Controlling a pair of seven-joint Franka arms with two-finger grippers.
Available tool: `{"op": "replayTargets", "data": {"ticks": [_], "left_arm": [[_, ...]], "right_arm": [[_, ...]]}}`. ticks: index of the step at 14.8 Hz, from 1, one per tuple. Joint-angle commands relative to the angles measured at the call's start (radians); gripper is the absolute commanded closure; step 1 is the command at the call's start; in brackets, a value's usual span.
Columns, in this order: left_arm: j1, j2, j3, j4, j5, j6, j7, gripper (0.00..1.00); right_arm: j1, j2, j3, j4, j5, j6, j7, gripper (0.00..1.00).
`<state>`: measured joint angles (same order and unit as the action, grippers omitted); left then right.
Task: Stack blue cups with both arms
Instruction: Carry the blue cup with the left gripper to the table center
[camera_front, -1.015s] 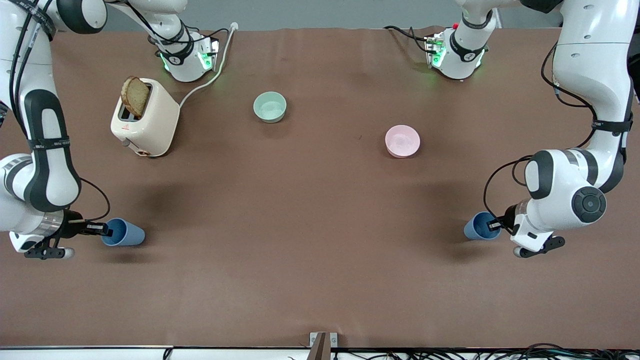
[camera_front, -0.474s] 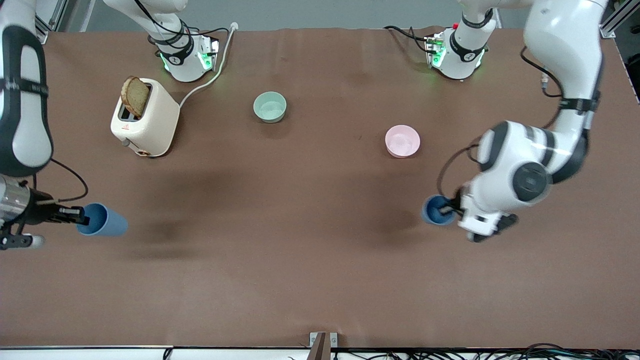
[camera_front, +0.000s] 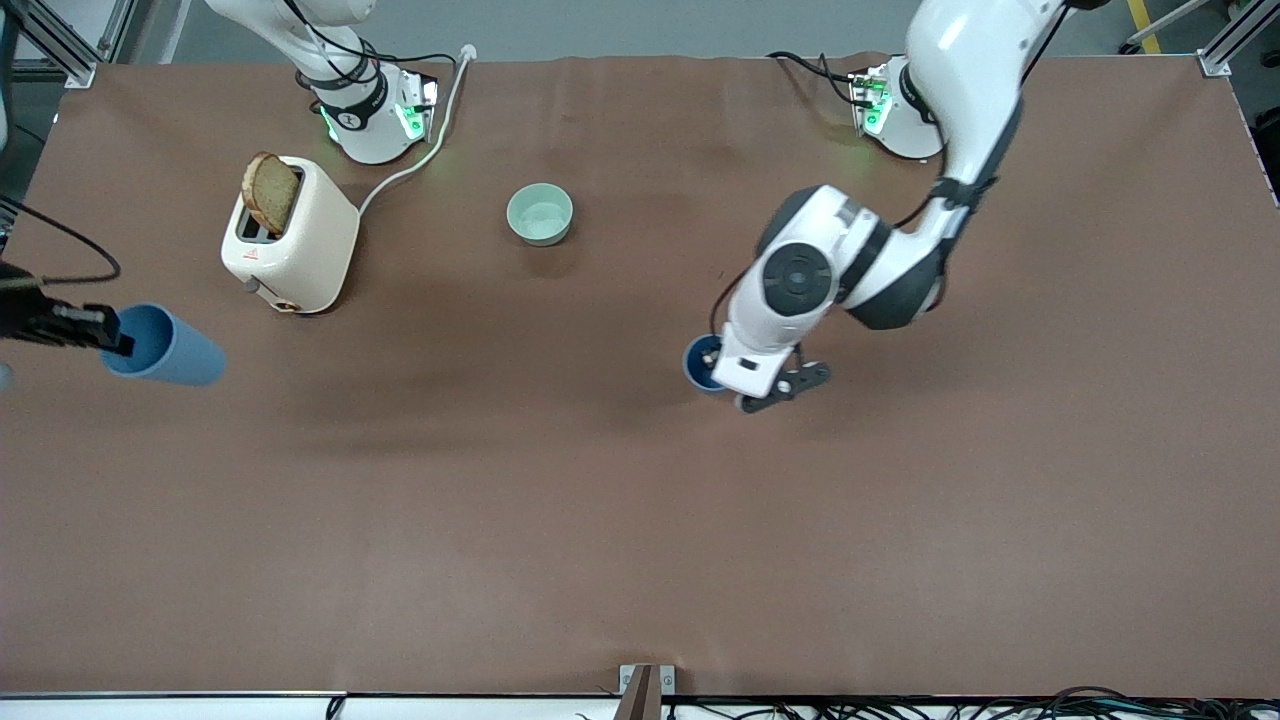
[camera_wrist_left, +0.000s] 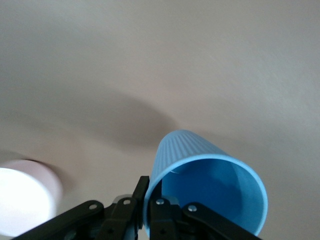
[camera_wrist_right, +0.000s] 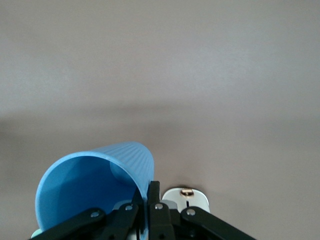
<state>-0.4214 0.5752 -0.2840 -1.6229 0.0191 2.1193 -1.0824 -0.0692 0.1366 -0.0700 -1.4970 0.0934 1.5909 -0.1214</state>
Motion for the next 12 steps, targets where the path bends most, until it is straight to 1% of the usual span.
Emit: {"op": "replayTargets", "data": {"ticks": [1, 3, 4, 5, 6, 7, 9, 12], "left_arm": [[-0.04, 0.095, 0.003, 0.069, 0.001, 0.057, -0.065, 0.99], [-0.066, 0.118, 0.005, 0.075, 0.007, 0.068, -0.082, 0.98], [-0.066, 0.118, 0.005, 0.075, 0.01, 0.068, -0.08, 0.92], [-0.059, 0.117, 0.005, 0.075, 0.009, 0.068, -0.08, 0.61], [-0.057, 0.108, 0.006, 0.077, 0.009, 0.068, -0.082, 0.25], [-0.054, 0.094, 0.011, 0.08, 0.01, 0.062, -0.079, 0.0], [-0.042, 0.031, 0.025, 0.101, 0.012, 0.013, -0.074, 0.0], [0.053, -0.122, 0.032, 0.168, 0.033, -0.19, -0.068, 0.0]], "right_arm": [[-0.008, -0.098, 0.013, -0.049, -0.024, -0.012, 0.023, 0.96], [-0.012, -0.117, 0.015, -0.052, -0.024, -0.035, 0.022, 0.96], [-0.012, -0.118, 0.013, -0.051, -0.026, -0.035, 0.022, 0.96], [-0.014, -0.129, 0.013, -0.052, -0.026, -0.035, 0.022, 0.96], [-0.015, -0.135, 0.015, -0.055, -0.026, -0.038, 0.022, 0.95], [-0.015, -0.135, 0.013, -0.055, -0.026, -0.046, 0.022, 0.95], [-0.015, -0.135, 0.015, -0.054, -0.026, -0.043, 0.023, 0.95], [-0.015, -0.149, 0.015, -0.06, -0.026, -0.046, 0.023, 0.96]]}}
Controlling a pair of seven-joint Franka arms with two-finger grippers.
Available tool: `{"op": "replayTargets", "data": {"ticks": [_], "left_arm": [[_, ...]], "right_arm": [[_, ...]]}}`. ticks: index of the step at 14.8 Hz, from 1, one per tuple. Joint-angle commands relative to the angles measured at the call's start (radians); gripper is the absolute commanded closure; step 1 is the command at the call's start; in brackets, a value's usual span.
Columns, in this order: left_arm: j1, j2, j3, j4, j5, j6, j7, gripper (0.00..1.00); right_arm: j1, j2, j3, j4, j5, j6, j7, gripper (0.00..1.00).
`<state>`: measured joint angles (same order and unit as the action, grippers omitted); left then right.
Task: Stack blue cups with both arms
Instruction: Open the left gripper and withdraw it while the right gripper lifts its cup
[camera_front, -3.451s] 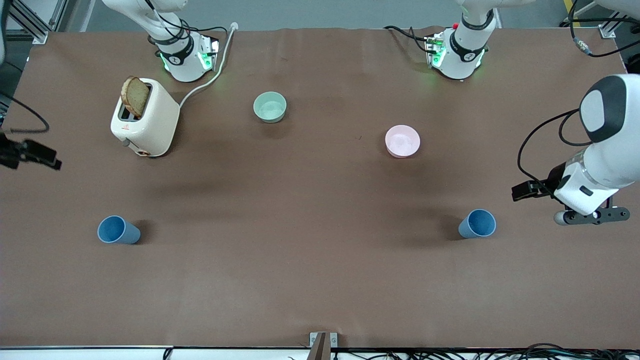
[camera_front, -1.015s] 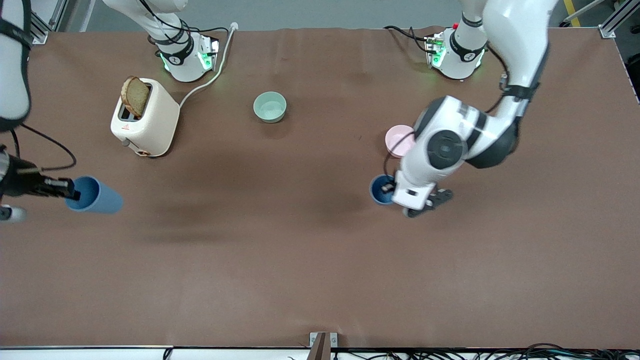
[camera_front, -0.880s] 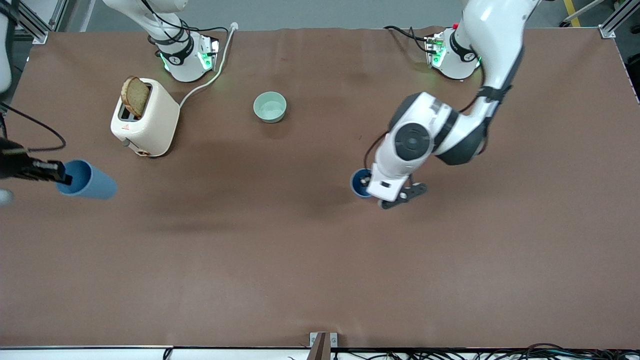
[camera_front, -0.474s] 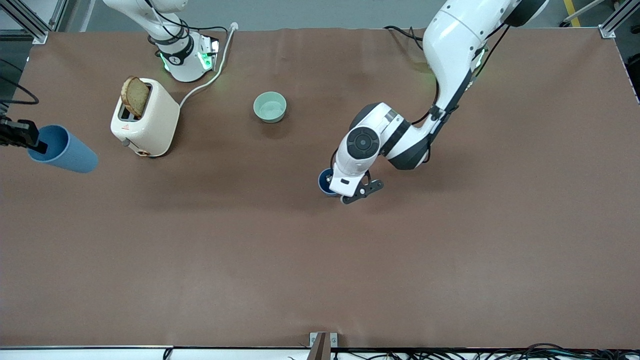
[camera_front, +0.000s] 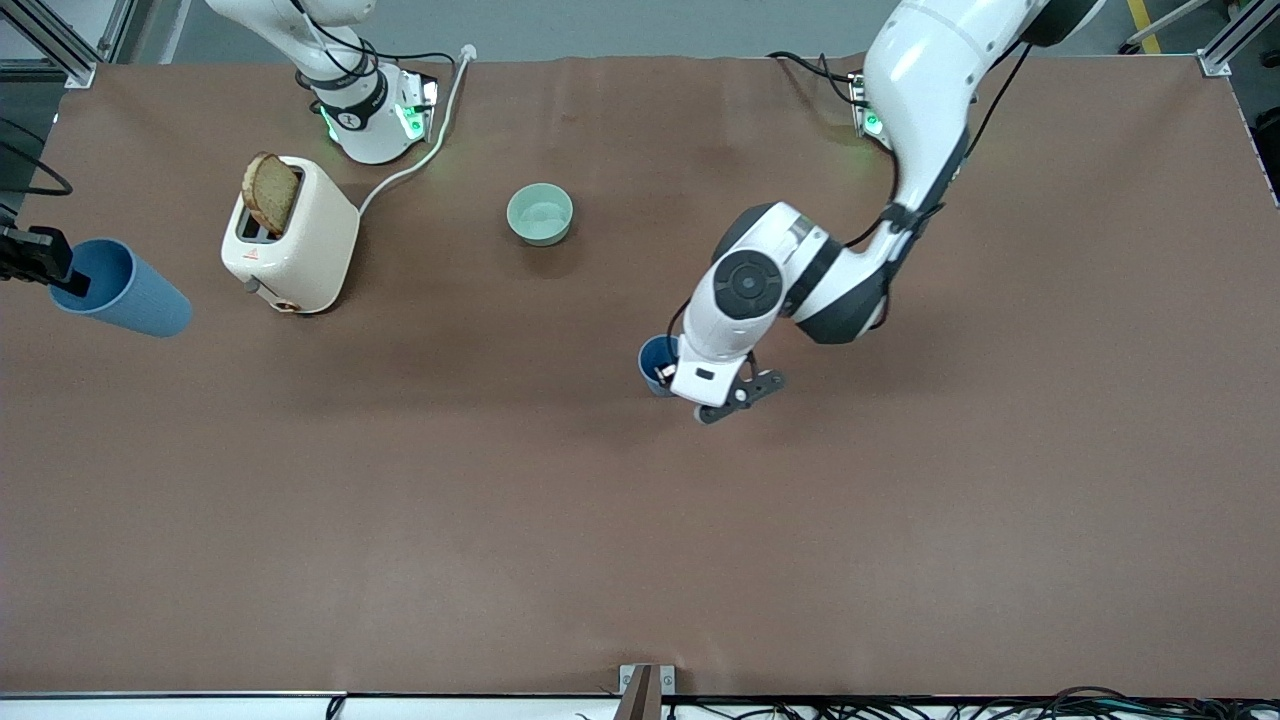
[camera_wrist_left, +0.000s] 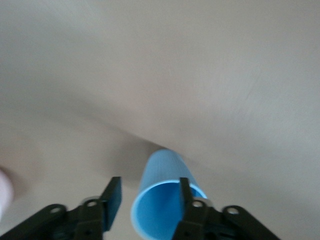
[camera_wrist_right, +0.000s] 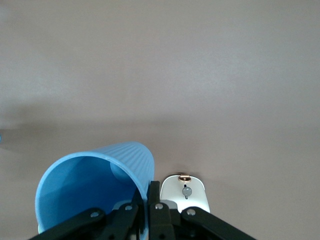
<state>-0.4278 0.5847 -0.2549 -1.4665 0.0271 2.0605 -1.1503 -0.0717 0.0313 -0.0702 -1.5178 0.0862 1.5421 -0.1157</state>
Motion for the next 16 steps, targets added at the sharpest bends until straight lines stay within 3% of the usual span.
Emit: {"op": "replayTargets", "data": {"ticks": [1, 7, 14, 16], "left_arm": [[0.102, -0.178, 0.003, 0.035, 0.039, -0.193, 0.018, 0.0], [0.322, -0.377, -0.001, 0.063, 0.1, -0.391, 0.355, 0.0], [0.472, -0.542, 0.008, 0.043, 0.079, -0.5, 0.815, 0.0], [0.41, -0.571, 0.09, 0.017, 0.079, -0.51, 0.914, 0.0]], "right_arm": [[-0.013, -0.044, 0.015, -0.039, -0.019, 0.004, 0.018, 0.96], [0.0, -0.044, 0.038, -0.044, -0.019, 0.003, 0.036, 0.98], [0.019, -0.001, 0.298, -0.059, -0.017, 0.073, 0.437, 0.99], [0.052, 0.042, 0.366, -0.062, -0.016, 0.156, 0.587, 1.0]]}}
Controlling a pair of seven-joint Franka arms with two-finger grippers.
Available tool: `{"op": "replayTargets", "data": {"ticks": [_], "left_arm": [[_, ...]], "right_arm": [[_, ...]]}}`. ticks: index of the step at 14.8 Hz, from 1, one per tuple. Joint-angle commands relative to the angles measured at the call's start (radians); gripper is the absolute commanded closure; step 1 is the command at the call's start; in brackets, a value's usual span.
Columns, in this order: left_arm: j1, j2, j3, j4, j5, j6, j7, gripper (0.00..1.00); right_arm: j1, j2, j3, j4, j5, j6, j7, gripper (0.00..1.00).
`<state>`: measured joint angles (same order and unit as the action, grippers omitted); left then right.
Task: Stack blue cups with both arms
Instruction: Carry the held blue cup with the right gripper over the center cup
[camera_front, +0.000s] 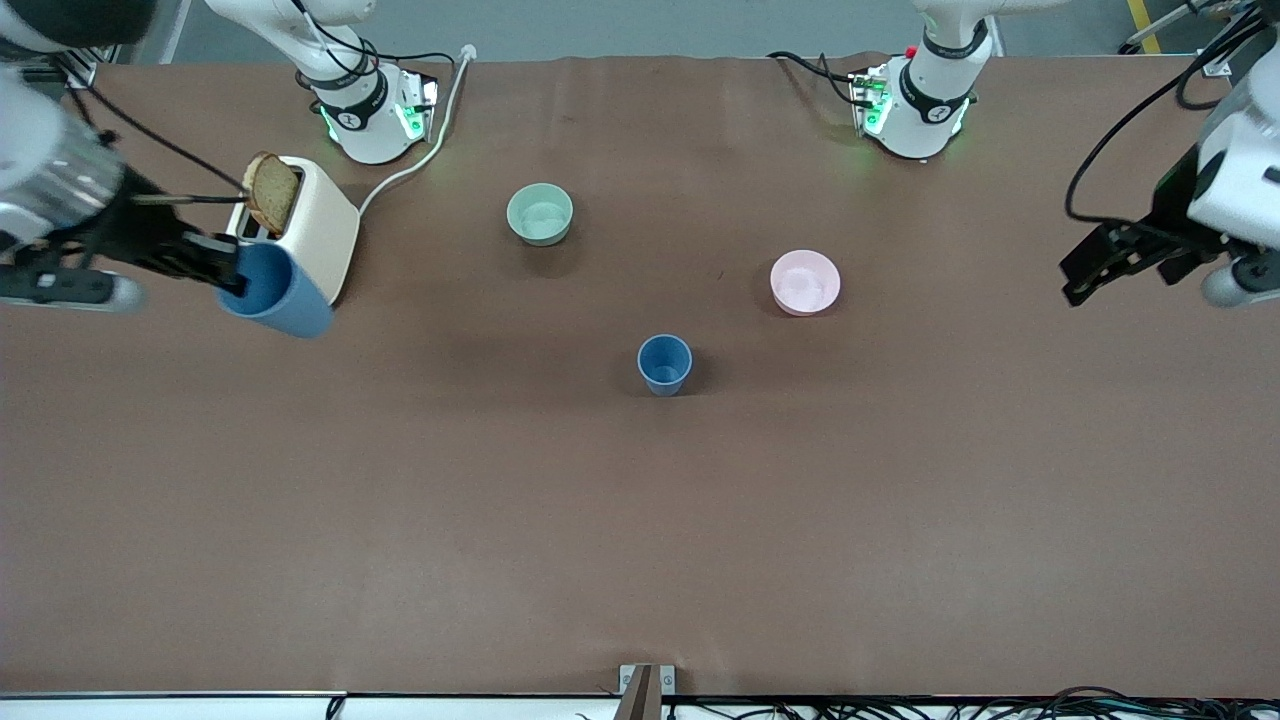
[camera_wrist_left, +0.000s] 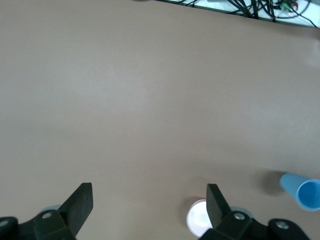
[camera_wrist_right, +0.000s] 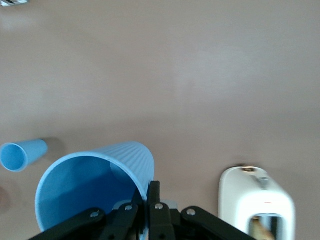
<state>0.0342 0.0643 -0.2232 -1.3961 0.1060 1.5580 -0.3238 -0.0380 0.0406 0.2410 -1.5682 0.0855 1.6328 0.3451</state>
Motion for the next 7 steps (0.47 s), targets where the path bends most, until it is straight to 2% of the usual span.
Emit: {"op": "replayTargets", "data": {"ticks": [1, 2, 3, 7], "left_arm": [[-0.112, -0.067, 0.13, -0.072, -0.003, -0.021, 0.121, 0.0], [-0.143, -0.087, 0.168, -0.092, -0.014, -0.022, 0.135, 0.0], [-0.143, -0.098, 0.168, -0.112, -0.028, -0.022, 0.137, 0.0], [-0.148, -0.095, 0.168, -0.123, -0.034, -0.021, 0.158, 0.0]], "right_arm": [[0.03, 0.062, 0.095, -0.012, -0.015, 0.114, 0.209, 1.0], [0.041, 0.097, 0.134, -0.012, -0.015, 0.16, 0.262, 1.0], [0.056, 0.126, 0.161, -0.012, -0.016, 0.195, 0.296, 1.0], [0.134, 0.243, 0.208, -0.007, -0.015, 0.323, 0.418, 1.0]]}}
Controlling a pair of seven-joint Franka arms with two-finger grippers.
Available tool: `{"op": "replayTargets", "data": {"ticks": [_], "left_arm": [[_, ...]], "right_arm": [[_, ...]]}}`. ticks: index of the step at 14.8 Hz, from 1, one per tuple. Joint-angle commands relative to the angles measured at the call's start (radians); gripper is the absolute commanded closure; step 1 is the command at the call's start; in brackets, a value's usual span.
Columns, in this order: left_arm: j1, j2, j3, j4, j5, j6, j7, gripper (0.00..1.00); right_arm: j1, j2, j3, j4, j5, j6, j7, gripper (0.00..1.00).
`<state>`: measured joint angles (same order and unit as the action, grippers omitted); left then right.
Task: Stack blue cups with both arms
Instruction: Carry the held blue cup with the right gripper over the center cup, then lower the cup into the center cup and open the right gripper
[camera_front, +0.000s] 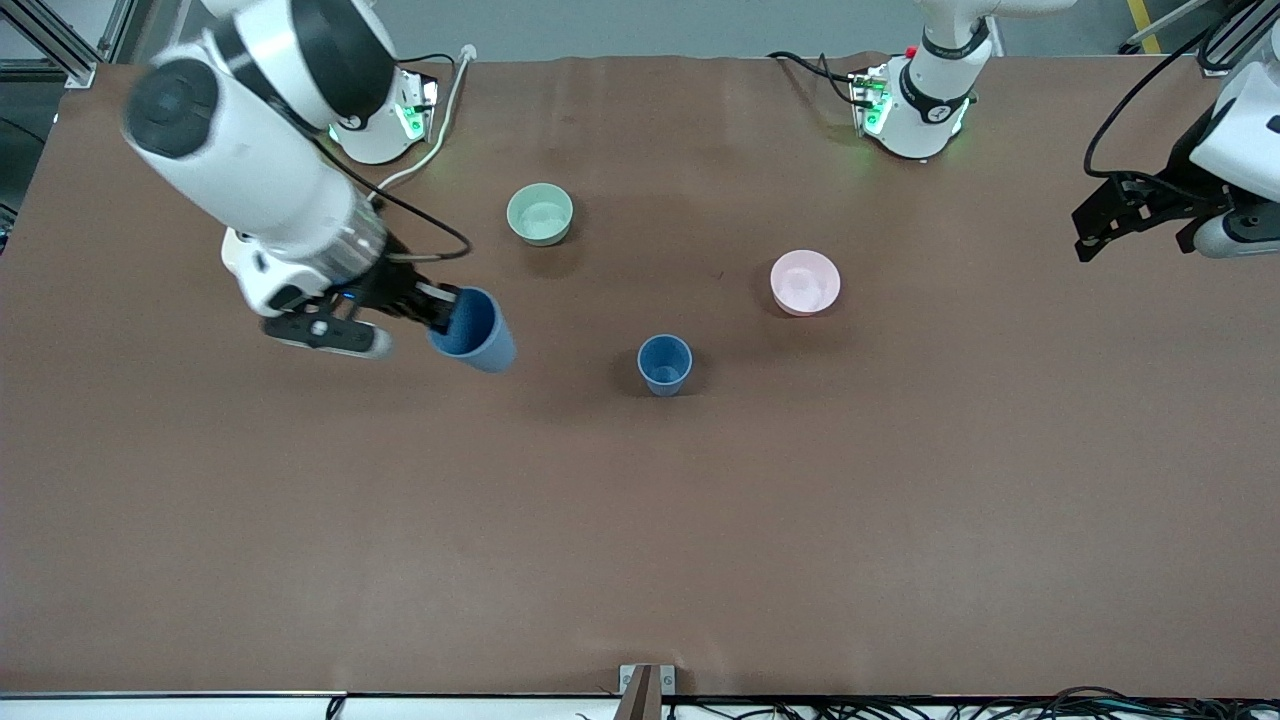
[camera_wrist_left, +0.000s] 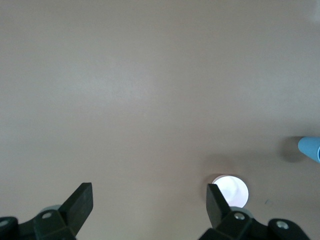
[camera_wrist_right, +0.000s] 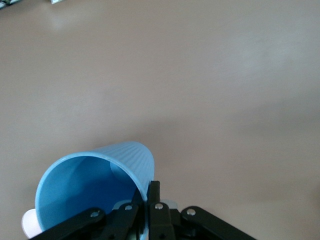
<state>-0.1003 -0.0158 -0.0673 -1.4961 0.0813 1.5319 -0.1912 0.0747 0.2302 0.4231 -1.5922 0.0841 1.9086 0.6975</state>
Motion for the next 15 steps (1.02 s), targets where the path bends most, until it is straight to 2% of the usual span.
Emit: {"op": "replayTargets", "data": {"ticks": [1, 4, 9, 15], "left_arm": [[-0.012, -0.009, 0.012, -0.012, -0.014, 0.005, 0.036, 0.0], [-0.004, 0.028, 0.014, 0.054, -0.012, 0.005, 0.117, 0.0], [0.002, 0.043, 0.021, 0.053, -0.026, 0.005, 0.141, 0.0], [0.024, 0.037, 0.02, 0.056, -0.064, 0.001, 0.142, 0.0]], "right_arm": [[0.043, 0.084, 0.042, 0.017, -0.014, 0.093, 0.12, 1.0], [0.129, 0.173, 0.049, 0.017, -0.015, 0.202, 0.195, 1.0], [0.201, 0.277, 0.048, 0.014, -0.017, 0.342, 0.211, 1.0], [0.241, 0.301, 0.046, -0.034, -0.027, 0.351, 0.212, 1.0]]}}
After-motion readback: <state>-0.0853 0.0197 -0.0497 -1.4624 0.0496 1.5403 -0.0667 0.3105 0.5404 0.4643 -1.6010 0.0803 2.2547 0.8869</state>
